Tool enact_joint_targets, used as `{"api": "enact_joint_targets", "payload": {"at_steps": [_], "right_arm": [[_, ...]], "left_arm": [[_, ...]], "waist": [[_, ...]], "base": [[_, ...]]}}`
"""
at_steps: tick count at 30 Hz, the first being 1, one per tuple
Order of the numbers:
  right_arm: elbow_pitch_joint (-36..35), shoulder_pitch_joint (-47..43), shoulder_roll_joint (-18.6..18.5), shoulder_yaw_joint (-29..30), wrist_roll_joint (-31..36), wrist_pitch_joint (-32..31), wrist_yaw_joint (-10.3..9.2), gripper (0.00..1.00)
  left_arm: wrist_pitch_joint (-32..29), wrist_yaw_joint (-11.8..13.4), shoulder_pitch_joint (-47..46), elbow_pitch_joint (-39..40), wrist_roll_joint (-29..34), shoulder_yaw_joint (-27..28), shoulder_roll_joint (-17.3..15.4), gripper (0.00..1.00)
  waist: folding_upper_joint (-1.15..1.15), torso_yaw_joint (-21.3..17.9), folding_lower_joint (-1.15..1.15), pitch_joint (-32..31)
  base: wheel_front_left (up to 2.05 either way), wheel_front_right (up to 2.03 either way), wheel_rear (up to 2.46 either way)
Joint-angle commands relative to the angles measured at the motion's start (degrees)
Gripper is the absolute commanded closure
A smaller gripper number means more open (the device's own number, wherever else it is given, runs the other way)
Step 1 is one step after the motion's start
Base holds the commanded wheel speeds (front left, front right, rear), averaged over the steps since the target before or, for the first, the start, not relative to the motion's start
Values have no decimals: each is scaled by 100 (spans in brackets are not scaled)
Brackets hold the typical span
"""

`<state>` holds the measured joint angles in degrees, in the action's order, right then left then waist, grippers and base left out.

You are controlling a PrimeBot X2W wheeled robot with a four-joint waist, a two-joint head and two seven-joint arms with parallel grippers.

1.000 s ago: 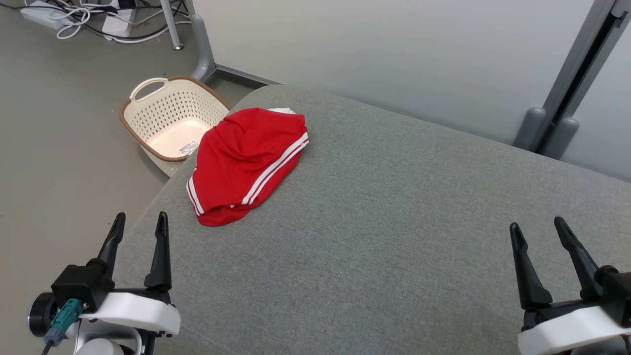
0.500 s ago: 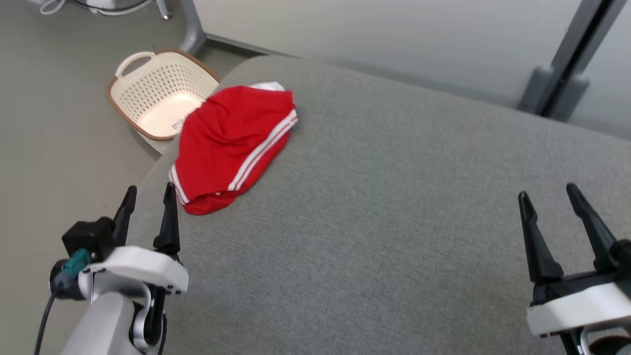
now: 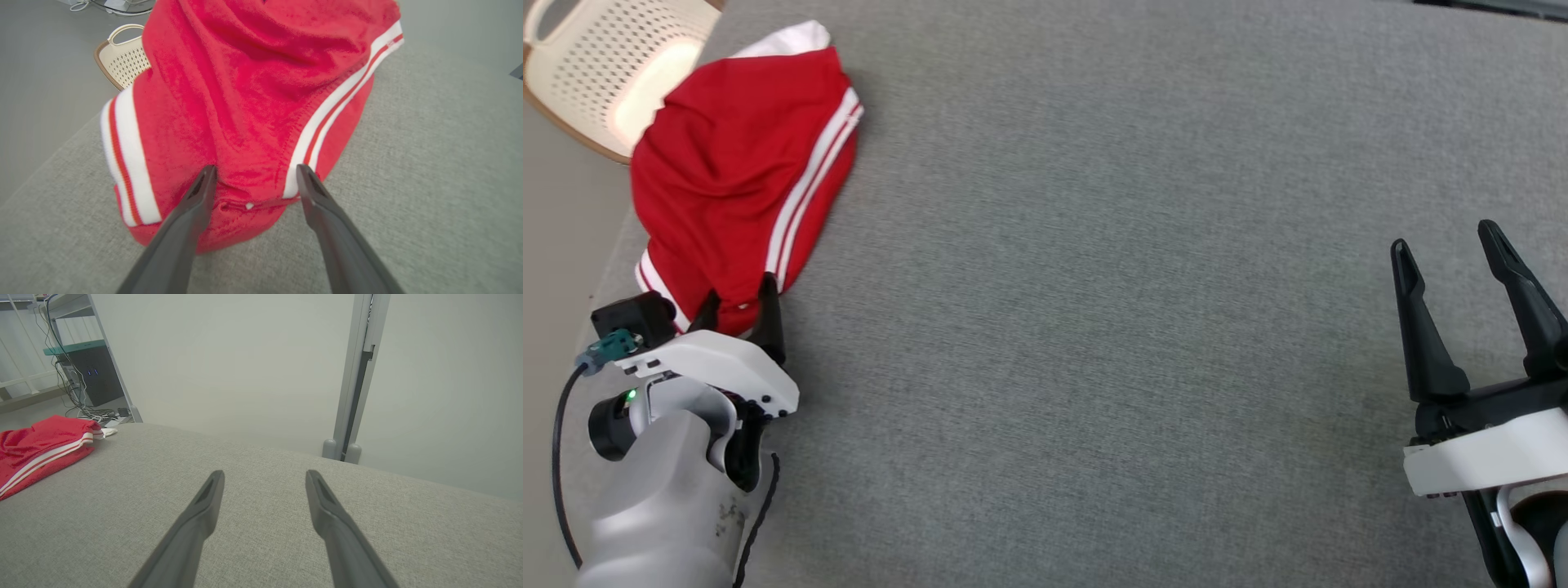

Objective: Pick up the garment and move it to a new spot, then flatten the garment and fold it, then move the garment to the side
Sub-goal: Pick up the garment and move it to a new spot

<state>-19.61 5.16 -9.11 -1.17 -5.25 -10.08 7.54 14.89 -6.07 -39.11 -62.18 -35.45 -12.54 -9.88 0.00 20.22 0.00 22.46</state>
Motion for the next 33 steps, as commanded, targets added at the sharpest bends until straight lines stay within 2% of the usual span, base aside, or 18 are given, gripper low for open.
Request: {"api": "enact_joint_targets", "payload": {"at_steps": [1,2,3,4,5,8,12,18,23,33], "right_arm": [[9,106,-14,-27,-5,52,-10,0],[25,113,-8,-29,0,71,-10,0],[40,117,4,-30,0,77,-10,0],[58,125,8,-22,-5,91,-10,0],[79,141,12,-15,-11,113,-10,0],[131,150,33,-23,-21,160,-10,0],[179,109,41,-8,-9,213,-10,0],[361,-8,138,-36,-79,393,-9,0],[635,-183,205,-84,-167,592,-9,0],[990,-544,383,-233,-357,888,-9,0]], "left_arm": [[21,-31,-200,-250,-101,68,-26,0],[19,-43,-273,-399,-132,84,-17,0],[14,-47,-328,-530,-148,87,-11,26],[8,-56,-385,-621,-167,108,-17,58],[5,-62,-420,-691,-175,119,-23,100],[14,1,-459,-767,-108,132,-100,100],[25,130,-376,-440,25,248,-207,100],[27,389,144,703,491,687,-334,100],[27,448,834,1861,1015,1045,-282,100],[17,498,2058,3487,1521,922,-48,100]], "waist": [[0,-211,0,210],[0,-224,0,220],[0,-239,0,226],[0,-249,0,230],[0,-256,0,227],[0,-261,0,182],[0,-243,0,73],[0,-236,0,-374],[0,-262,0,-954],[0,-515,0,-1706]], "base": [[0,0,0],[0,0,0],[0,0,0],[0,0,0],[0,0,0],[0,0,0],[0,0,0],[0,0,0],[0,0,0],[0,0,0]]}}
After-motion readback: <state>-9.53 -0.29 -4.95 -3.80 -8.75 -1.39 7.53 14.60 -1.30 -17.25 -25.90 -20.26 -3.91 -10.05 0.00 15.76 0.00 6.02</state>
